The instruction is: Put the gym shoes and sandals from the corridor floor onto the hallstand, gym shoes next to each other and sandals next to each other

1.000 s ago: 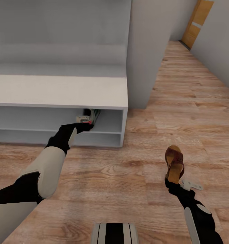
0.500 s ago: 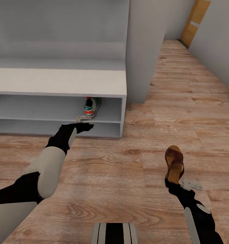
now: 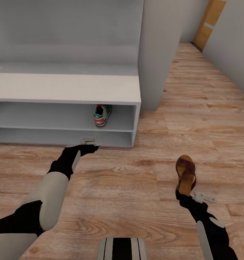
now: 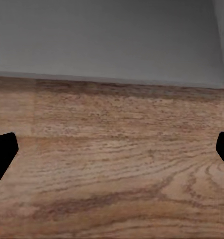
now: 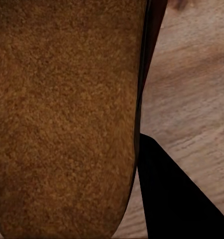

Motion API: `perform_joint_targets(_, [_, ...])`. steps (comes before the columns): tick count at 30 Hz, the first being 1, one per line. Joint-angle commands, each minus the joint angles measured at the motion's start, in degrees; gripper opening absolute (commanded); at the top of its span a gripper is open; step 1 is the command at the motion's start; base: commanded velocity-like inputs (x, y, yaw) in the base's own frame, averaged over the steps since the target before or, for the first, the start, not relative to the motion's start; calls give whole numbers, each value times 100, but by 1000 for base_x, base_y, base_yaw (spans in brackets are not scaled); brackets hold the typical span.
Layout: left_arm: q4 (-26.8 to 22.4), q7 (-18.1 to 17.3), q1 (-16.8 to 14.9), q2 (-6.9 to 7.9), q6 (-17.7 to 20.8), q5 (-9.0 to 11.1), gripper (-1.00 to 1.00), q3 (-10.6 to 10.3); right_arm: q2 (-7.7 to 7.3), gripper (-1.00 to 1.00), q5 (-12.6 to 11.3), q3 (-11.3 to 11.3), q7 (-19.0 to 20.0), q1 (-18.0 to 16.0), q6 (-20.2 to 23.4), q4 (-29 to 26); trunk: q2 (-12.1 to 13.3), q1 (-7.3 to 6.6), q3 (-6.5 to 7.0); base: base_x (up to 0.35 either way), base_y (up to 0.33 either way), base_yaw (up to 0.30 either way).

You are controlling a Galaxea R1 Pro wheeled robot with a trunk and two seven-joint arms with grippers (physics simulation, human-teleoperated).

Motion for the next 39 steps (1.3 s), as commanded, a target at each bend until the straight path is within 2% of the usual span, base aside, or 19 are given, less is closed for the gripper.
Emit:
perform_joint_targets(1, [-137,-83,123,-7,21,-57,100,46,5,-100,-77,-3,-47,-2,28,-12,-2,-1,-4,20,303,0])
perform_joint_targets(3, [-411,-215,349,-1,21,-55,100,47,6,-100,-78,-3,-47,-2,28,-12,-2,-1,-4,13,311,0])
perform_joint_targets(6, [-1058,-771,768,6,21,-51,100,47,7,-100,-77,1,-47,-2,28,-12,-2,-1,-4,36,330,0])
perform_joint_targets(9, [-2016,-1734,1397,12,21,-50,100,115,10,-100,-78,4,-47,-2,27,-12,-2,-1,-4,76,340,0])
perform_joint_targets(10, [-2188,-1888,1510,13,21,-50,100,166,12,-100,-79,5,-47,-2,25,-12,-2,-1,-4,96,342,0])
perform_joint_targets(12, [-2878,-2471,1906,14,21,-50,100,504,16,-100,-81,7,-47,-2,22,-12,-2,-1,-4,110,343,0])
perform_joint_targets(13, [-3209,-2783,2054,14,21,-50,100,707,19,-100,-79,10,-47,-2,21,-12,-2,-1,-4,119,344,0])
perform_joint_targets(14, [-3363,-2952,2117,14,21,-50,100,810,20,-100,-78,11,-47,-2,21,-12,-2,-1,-4,120,344,0])
perform_joint_targets(16, [-3854,-3703,2310,15,23,-55,100,1253,21,-100,-77,15,-51,-2,20,-12,-2,-1,-4,126,344,0])
perform_joint_targets(17, [-4077,-4281,2403,15,23,-58,100,1626,22,-100,-77,14,-53,-2,20,-12,-2,-1,-4,140,344,0])
perform_joint_targets(18, [-4180,-4630,2444,15,25,-62,100,1880,21,-100,-76,10,-52,-2,20,-12,-2,-1,-4,145,345,0])
perform_joint_targets(19, [-4220,-4786,2459,15,26,-63,100,2004,20,-100,-76,5,-51,-2,20,-12,-2,-1,-4,146,345,0])
perform_joint_targets(21, [-4313,-5241,2496,16,27,-67,100,2473,18,-100,-76,-13,-49,-2,20,-12,-2,-1,-4,150,345,0])
perform_joint_targets(23, [-4352,-5444,2557,17,26,-69,100,2828,17,-100,-76,-25,-49,-2,20,-12,-2,-1,-4,154,344,0])
perform_joint_targets(27, [-4374,-5557,2768,21,27,-64,100,3058,16,-100,-76,-35,-59,-2,19,-12,-2,-1,-4,159,344,0])
perform_joint_targets(31, [-4374,-5596,3016,18,27,-71,100,3123,21,-100,-76,-24,-64,-2,19,-12,-2,-1,-4,161,343,0])
perform_joint_targets(39, [-4347,-5605,3130,15,28,-63,100,3099,25,-100,-76,-14,-73,-2,19,-12,-2,-1,-4,172,335,0])
